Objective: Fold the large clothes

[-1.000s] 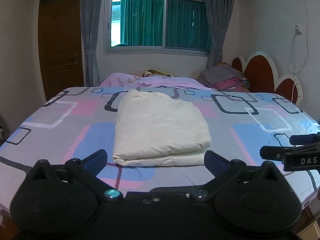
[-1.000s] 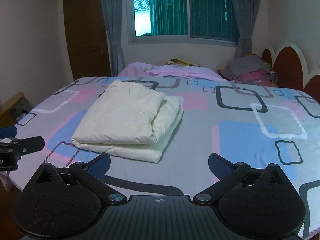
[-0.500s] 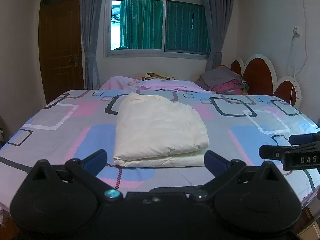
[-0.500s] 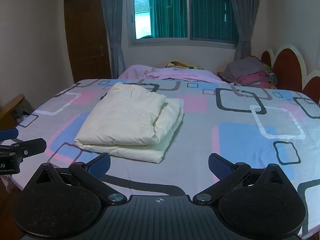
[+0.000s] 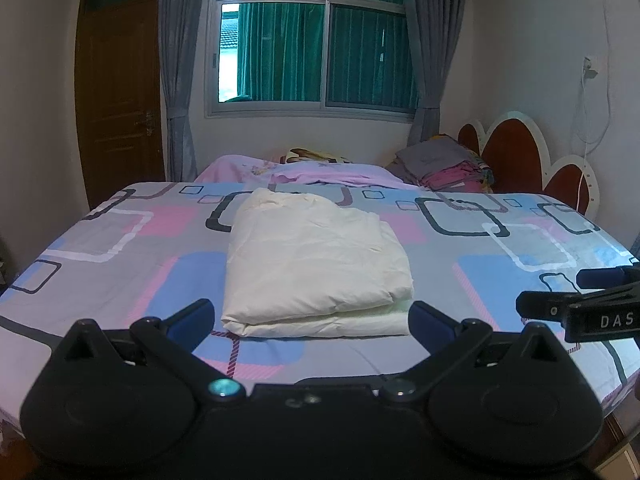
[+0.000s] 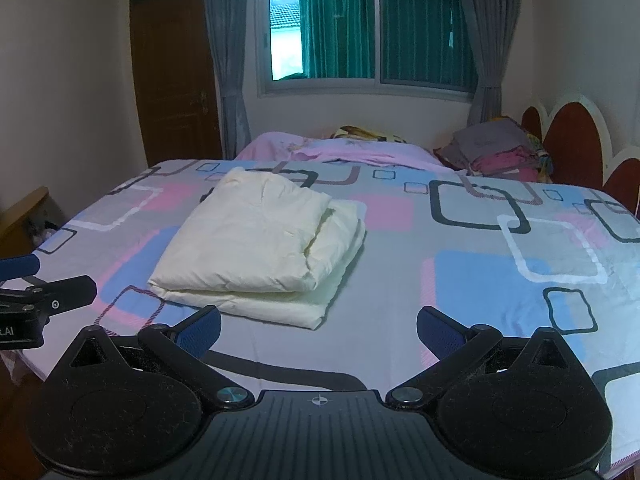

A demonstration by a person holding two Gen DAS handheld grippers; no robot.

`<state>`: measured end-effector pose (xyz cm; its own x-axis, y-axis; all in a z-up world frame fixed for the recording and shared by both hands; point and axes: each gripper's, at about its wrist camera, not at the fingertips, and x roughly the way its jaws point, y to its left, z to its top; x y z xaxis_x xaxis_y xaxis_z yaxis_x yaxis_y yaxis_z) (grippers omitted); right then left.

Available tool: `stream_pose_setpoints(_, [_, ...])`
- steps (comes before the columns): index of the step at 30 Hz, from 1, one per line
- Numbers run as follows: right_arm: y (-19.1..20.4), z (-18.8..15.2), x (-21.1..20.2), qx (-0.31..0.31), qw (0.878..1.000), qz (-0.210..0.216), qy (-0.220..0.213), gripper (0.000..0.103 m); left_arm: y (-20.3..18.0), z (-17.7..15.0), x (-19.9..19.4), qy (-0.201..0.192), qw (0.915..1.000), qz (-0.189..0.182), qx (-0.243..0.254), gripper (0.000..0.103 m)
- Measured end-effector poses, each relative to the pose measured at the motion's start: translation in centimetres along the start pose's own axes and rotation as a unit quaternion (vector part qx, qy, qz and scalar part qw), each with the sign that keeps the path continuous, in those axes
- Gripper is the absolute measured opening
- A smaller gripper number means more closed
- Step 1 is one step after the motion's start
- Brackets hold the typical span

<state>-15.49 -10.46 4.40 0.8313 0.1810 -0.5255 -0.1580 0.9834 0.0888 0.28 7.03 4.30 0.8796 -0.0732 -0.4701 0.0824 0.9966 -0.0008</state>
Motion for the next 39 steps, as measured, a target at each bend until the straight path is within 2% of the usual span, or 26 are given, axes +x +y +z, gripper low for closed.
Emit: stream_pose_setpoints(39, [-1.1,0.3,0.3,-0.007,1.0,0.004,0.0,0.103,-0.4,0.5,0.2,-0.009,0.9999,-0.003,0.006,0.103])
